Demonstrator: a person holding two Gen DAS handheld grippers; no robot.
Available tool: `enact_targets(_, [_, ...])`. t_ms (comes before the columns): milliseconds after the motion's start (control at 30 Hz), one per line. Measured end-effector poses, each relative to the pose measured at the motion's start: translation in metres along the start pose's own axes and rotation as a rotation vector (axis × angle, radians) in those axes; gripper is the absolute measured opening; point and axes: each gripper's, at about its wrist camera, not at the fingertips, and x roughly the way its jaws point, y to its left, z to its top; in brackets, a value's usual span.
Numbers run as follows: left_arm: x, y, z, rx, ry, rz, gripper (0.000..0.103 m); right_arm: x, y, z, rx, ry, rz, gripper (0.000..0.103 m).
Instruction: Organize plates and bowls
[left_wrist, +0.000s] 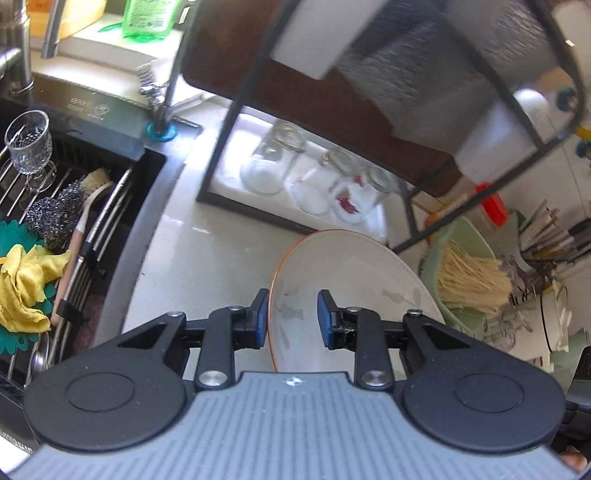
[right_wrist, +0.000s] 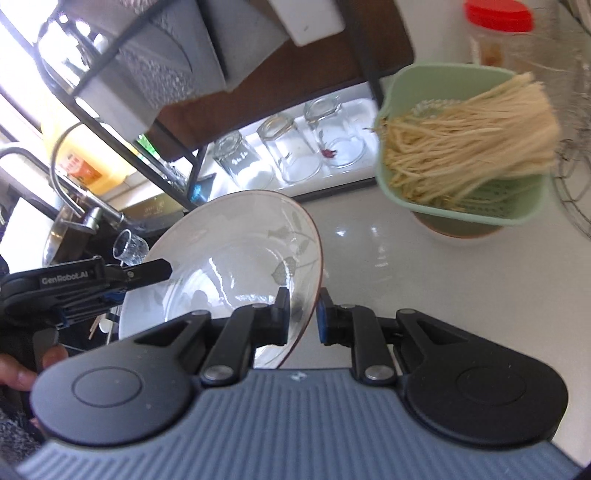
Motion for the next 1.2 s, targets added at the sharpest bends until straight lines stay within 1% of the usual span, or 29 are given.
enact_targets(100, [-0.005, -0.017, -0.011, 0.037, 0.006, -0.010, 0.031, -0.017, -0.009, -0.010, 0.018, -0.019, 0.003, 0.018])
enact_targets(300, [-0.013, -0.042, -0.037, 0.065, 0.016, -0.037, 0.031, -0.048, -0.027, -0.029, 0.035, -0.051, -0.003, 0.018])
enact_targets(400, [-0.020, -0.052, -0.053, 0.072, 0.016, -0.048, 0.031, -0.061, -0.034, -0.037, 0.042, -0.054, -0.002, 0.018])
enact_targets(533, [-0.025, -0.065, -0.071, 0.075, 0.017, -0.056, 0.031, -0.079, -0.041, -0.049, 0.020, -0.067, -0.005, 0.018])
enact_targets(700, [-0.026, -0.085, -0.089, 0.107, 0.025, -0.055, 0.031, -0.094, -0.057, -0.069, 0.026, -0.069, -0.022, 0.018])
enact_targets(833, [-0.021, -0.100, -0.103, 0.163, 0.044, -0.050, 0.031, -0.102, -0.070, -0.084, 0.016, -0.073, -0.041, 0.018])
enact_targets(933, [-0.010, -0.105, -0.114, 0.179, 0.071, -0.044, 0.031, -0.103, -0.081, -0.094, 0.025, -0.073, -0.053, 0.018])
enact_targets(1067, [0.008, -0.108, -0.128, 0.199, 0.117, -0.020, 0.031, -0.096, -0.096, -0.107, 0.044, -0.057, -0.075, 0.018])
enact_targets(1200, [0.025, -0.105, -0.139, 0.214, 0.174, 0.014, 0.031, -0.085, -0.109, -0.118, 0.070, -0.026, -0.078, 0.018])
